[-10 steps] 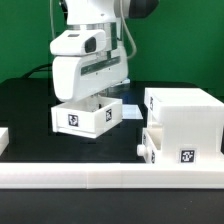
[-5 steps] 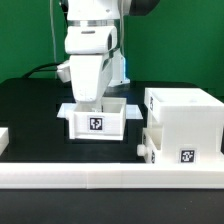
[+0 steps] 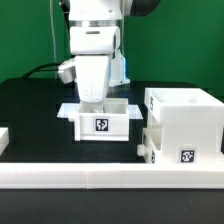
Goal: Assemble drawer
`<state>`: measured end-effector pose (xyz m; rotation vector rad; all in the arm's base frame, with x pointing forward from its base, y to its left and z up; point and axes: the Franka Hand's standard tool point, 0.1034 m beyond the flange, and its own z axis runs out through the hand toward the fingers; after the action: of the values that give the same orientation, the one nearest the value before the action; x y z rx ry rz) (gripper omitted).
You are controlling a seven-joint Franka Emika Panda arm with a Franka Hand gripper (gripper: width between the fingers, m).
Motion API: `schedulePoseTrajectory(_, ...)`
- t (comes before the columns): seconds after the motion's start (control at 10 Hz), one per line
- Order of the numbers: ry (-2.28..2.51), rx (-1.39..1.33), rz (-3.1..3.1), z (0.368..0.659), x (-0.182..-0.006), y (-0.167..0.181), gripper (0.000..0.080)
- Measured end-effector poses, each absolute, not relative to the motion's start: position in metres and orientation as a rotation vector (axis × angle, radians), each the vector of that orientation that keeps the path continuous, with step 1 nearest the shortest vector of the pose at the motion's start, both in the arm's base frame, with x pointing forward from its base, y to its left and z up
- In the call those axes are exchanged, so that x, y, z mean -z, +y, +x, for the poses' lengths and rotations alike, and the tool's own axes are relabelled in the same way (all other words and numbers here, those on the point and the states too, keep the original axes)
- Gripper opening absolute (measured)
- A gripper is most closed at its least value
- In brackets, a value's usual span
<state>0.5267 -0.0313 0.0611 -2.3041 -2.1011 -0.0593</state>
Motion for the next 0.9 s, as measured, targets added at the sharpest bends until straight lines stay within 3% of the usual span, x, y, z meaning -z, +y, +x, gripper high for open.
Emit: schedulePoseTrajectory(0.9,-2.178,0.055,-2.227,0.544,-0.058,-0.021,0.0041)
